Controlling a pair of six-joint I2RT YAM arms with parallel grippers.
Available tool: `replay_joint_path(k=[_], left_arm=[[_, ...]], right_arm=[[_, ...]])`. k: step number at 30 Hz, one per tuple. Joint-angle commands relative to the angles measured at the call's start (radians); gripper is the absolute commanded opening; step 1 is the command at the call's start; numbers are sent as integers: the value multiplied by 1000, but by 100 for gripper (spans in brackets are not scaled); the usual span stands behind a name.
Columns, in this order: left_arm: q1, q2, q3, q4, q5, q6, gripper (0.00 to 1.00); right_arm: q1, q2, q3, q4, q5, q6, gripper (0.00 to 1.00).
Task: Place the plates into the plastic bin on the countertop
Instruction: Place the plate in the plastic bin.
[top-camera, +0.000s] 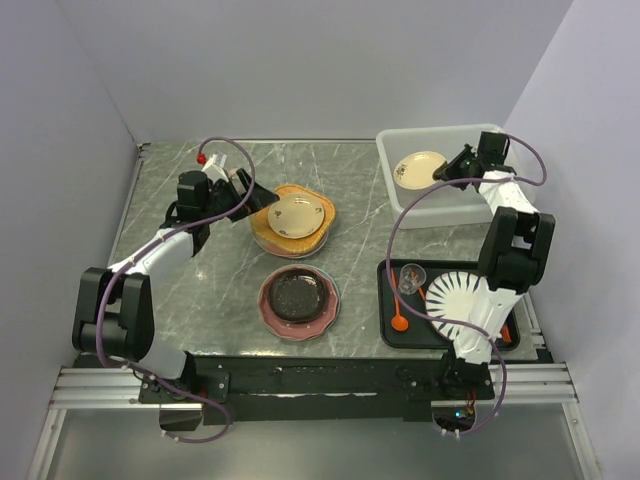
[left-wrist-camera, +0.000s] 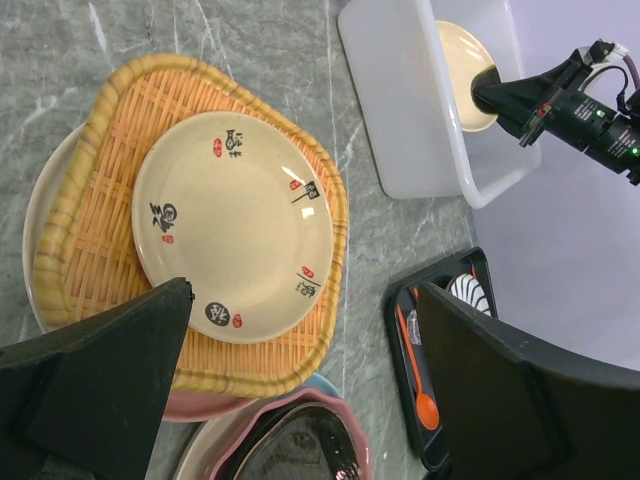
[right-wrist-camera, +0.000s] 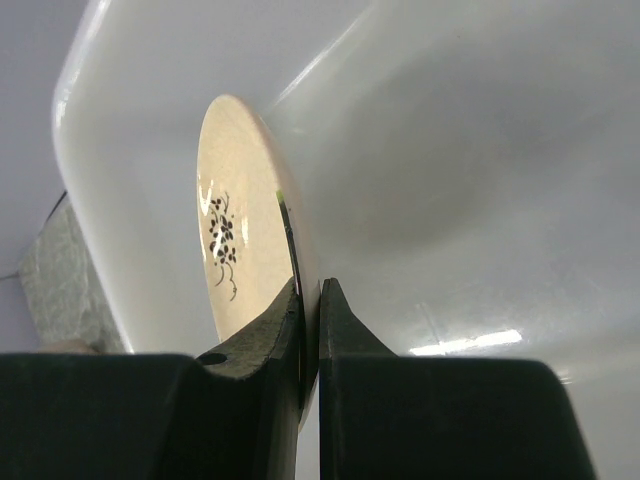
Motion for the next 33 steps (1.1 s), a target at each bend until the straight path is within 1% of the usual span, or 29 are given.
replay_joint_path(k=[1,8,15,17,23,25,27,28,33], left_arm=[[-2,9,6,43,24,-1,99],[-2,15,9,47,32,-4,99],[-2,32,23,38,35,0,99],[-2,51,37,30,38,5,99],[-2,94,74,-3,44,12,99],[-2,100,83,-17,43,16,99],[-2,109,87,-22,38,17,99],[-2,109,89,-25,38,17,99],[-2,126,103,-37,46,20,99]], right_arm=[[11,15,62,-15,36,-25,0],[18,53,100,-52,56,-48,1],[20,75,117,-62,44,-49,2],[18,75,122,-69,44,-55,5],[18,78,129,-81,50,-66,9],[18,81,134,-85,47,-69,23],[18,87,139,-89,41,-71,30],[18,89,145,-96,39,-72,36],[20,104,171,-122,33,-81,45]])
